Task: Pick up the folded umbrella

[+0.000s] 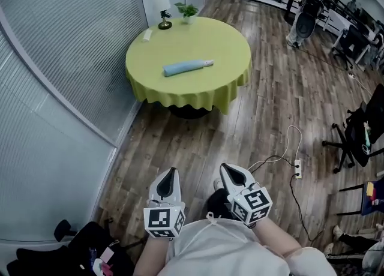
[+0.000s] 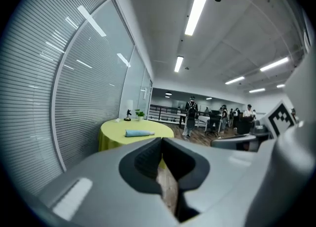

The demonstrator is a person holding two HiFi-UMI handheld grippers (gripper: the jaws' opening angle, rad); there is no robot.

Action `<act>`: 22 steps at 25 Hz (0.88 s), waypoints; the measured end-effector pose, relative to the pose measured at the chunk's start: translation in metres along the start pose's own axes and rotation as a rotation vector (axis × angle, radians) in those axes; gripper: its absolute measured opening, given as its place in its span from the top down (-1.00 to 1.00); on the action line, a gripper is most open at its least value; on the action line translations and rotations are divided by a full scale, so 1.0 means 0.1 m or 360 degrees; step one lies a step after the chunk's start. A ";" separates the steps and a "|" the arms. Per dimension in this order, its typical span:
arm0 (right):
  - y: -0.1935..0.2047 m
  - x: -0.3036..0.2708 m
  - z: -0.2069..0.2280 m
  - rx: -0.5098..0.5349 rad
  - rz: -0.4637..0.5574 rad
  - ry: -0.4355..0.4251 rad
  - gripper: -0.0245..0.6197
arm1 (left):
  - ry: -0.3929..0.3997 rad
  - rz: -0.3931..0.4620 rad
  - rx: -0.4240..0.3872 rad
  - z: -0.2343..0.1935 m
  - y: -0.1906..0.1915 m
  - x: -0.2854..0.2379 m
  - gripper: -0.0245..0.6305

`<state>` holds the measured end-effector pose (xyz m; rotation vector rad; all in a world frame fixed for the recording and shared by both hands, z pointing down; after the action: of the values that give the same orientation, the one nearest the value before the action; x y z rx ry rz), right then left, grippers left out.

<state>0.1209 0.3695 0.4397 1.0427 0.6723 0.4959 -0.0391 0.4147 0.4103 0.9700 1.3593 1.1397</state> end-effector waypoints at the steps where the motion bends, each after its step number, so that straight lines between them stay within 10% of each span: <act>1: -0.08 -0.12 0.14 0.0000 -0.0001 -0.0018 0.92 | -0.0020 0.0000 -0.0002 0.00 -0.04 -0.18 0.91; 22: -1.56 -2.01 2.47 0.0080 -0.0051 -0.0163 0.92 | -0.0044 0.0009 0.0015 0.21 -0.78 -3.46 0.91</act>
<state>0.1656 0.0174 0.4363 1.0956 0.6123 0.3968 0.0218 0.0646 0.4101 0.9934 1.3421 1.1209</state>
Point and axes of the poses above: the fingertips, and each gripper's own axes: x backward along the fingers, z to its right, y out of its underside, the point moved 2 cm from there along x, backward along the fingers, and after that the axes turned 8 degrees about -x, right-handed, at the moved point
